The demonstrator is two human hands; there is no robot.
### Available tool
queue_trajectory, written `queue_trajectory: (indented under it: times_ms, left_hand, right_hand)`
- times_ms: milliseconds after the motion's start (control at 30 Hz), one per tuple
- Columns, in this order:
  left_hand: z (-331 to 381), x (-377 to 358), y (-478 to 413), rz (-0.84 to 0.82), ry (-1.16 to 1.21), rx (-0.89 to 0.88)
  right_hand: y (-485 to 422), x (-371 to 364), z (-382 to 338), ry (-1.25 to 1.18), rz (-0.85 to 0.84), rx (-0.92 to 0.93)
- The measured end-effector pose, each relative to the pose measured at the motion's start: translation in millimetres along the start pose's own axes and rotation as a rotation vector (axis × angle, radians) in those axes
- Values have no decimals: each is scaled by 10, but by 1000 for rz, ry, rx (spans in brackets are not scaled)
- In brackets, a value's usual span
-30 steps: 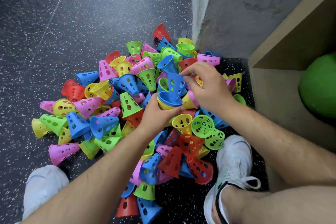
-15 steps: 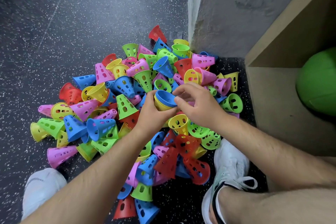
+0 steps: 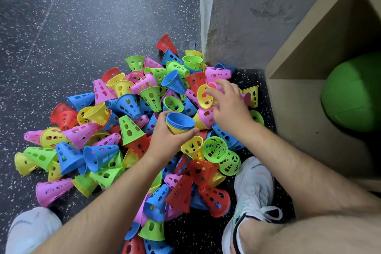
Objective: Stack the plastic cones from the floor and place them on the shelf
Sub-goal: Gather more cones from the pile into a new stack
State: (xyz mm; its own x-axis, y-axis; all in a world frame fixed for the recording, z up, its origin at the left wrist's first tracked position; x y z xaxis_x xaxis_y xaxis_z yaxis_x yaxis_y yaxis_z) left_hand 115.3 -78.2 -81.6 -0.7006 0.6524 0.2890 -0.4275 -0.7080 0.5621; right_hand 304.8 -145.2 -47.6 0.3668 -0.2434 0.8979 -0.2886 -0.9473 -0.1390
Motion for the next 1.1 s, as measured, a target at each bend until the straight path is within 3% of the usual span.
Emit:
queue_trajectory:
  times_ms: [100,233,367,567,1100]
  left_hand:
    - [36,-19,2,-23,-25,-12]
    - [48,-15,-19,-21,-16,-32]
    - [29,-6,-39,-16,-15,-41]
    - [-5,45,-52,1,-20,-41]
    - [153,62,-82,0,-2,-98]
  right_hand:
    - [-81,-104,5,229,-221,105]
    - [-119,-155,20,319,-218,182]
    - [-93,-101,-2,173,-76,177]
    - [-40,42,-222,-239,85,136]
    - [67,29,-450,-311,-3,206]
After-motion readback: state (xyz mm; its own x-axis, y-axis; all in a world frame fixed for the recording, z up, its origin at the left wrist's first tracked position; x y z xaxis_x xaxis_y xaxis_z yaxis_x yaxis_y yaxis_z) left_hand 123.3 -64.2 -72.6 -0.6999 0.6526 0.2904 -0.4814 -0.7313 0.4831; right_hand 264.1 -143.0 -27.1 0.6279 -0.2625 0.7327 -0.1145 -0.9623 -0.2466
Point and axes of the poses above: each hand's wrist, its own y-axis away from the middle knuckle, its own x-axis out of the back of the hand, z = x × y, the point moved 6 cm from there along -y, towards the middle knuckle, and after that the axes turned 15 degrees about x, right-handed, at the moved point
